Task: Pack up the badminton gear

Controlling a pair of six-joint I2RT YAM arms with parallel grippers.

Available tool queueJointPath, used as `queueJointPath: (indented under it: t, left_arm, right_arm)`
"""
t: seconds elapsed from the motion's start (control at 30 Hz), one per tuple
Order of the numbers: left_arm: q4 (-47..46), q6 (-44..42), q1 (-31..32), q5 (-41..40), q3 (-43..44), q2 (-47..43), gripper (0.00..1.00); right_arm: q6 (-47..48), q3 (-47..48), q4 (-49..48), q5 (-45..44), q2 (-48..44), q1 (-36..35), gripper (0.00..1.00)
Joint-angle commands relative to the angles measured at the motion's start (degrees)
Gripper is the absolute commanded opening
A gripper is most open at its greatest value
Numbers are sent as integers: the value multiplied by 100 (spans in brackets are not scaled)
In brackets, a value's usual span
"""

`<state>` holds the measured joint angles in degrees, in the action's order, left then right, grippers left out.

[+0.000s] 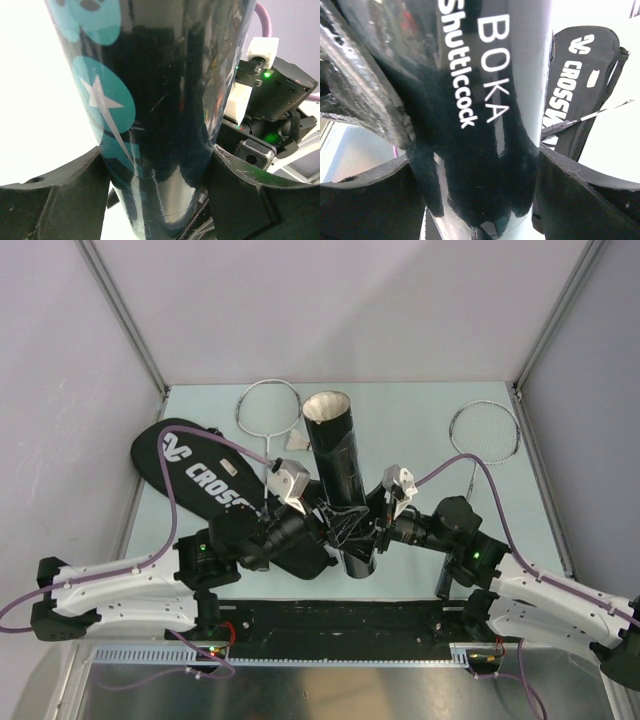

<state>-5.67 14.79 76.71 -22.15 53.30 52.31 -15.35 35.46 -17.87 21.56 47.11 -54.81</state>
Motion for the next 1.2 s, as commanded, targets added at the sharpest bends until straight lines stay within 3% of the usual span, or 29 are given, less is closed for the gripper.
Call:
queueJointPath:
  t: [0.0, 0.13, 0.27, 0.47, 0.63, 0.8, 1.07, 1.17]
  left_arm:
    - [-606, 208, 20, -24, -62, -131, 62]
    - [-579, -13, 11, -280, -267, -234, 76]
    - [-361, -162, -71, -464, -387, -331, 96]
    - [249, -258, -186, -740, -414, -550, 100]
    - [982, -63, -573, -1160, -391, -797, 100]
    - [1460, 417, -1603, -1469, -609, -844, 100]
    - [3109, 2629, -3796, -1852, -925, -771, 100]
    - [3419, 3384, -4740, -1558, -1267, -1001, 100]
  right_arm:
    - [187, 13, -312, -380, -15, -1, 67]
    - [190, -55, -205, -438, -169, -1, 43]
    - [65, -246, -342, -570, -319, 14, 34]
    - [-334, -579, -800, -749, -520, 325, 30]
    - [-585, -618, -393, -1139, -848, 757, 29]
    - [-765, -619, 129, -1186, -1122, 1238, 29]
    - [-821, -619, 529, -912, -1186, 1522, 29]
    - [-832, -620, 519, -816, -1179, 1526, 29]
